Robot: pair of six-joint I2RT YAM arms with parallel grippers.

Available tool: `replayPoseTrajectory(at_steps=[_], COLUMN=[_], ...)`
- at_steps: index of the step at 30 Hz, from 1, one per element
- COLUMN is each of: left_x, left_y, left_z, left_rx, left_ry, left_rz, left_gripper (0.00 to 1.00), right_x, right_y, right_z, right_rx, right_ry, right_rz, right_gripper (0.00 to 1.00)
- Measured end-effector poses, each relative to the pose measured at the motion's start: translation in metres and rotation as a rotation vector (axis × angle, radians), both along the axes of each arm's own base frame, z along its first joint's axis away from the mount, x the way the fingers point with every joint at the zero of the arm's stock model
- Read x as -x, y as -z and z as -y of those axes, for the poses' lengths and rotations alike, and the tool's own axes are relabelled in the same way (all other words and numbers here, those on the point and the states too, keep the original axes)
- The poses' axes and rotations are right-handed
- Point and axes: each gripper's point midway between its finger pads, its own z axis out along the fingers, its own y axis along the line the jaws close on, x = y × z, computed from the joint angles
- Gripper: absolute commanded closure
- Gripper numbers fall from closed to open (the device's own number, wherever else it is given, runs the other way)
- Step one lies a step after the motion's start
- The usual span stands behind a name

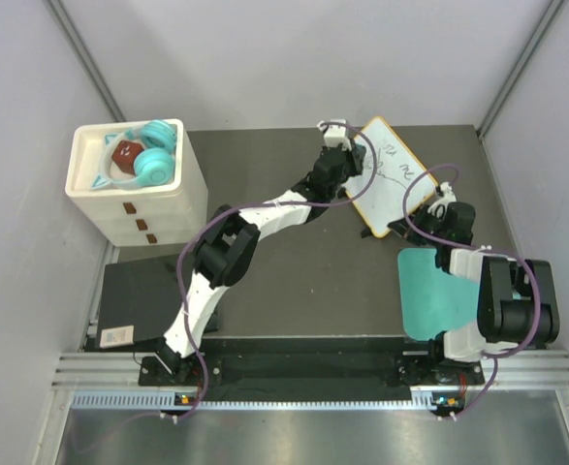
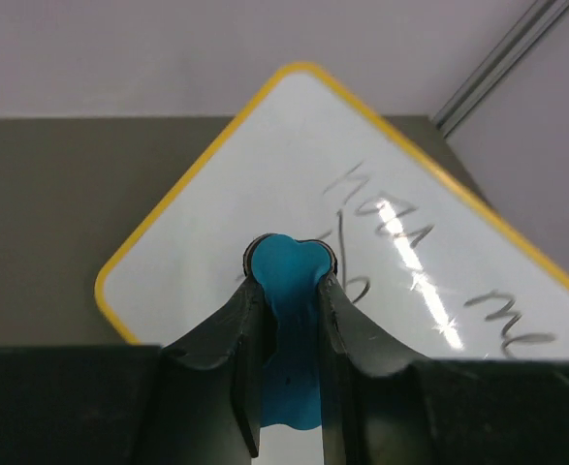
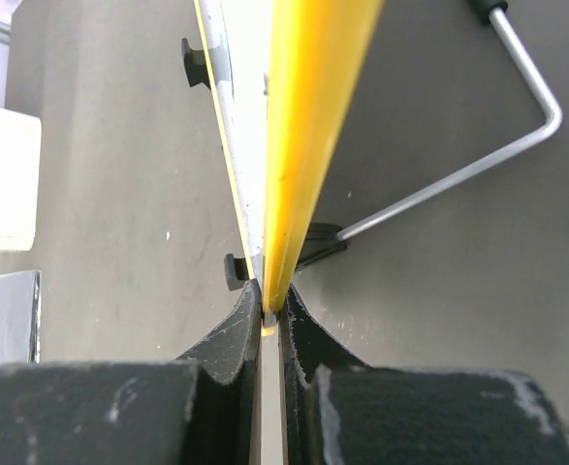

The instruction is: Erase the whiteboard

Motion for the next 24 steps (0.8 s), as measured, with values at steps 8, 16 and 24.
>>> replayPoseTrajectory(at_steps=[8,16,24], left_x=[-0.020,-0.040,-0.047], left_y=[-0.044,0.026,0.033], left_z=[0.019,0.029,0.032], left_rx=[0.072,-0.002,0.007], left_ry=[0.000,0.006,0.301], left_rz=[0.108,0.033,-0.005], left_gripper=[1.00,1.00,1.00], right_x=[0.017,0.029,0.027], right_y=[-0.001,-0.002,0.005], right_z=[-0.003,-0.003,-0.001], right_rx=[0.009,0.015,0.016], right_ry=[0.002,0.014,0.034], right_rz=[-0.016,-0.011,-0.032], right_gripper=[1.00,1.00,1.00])
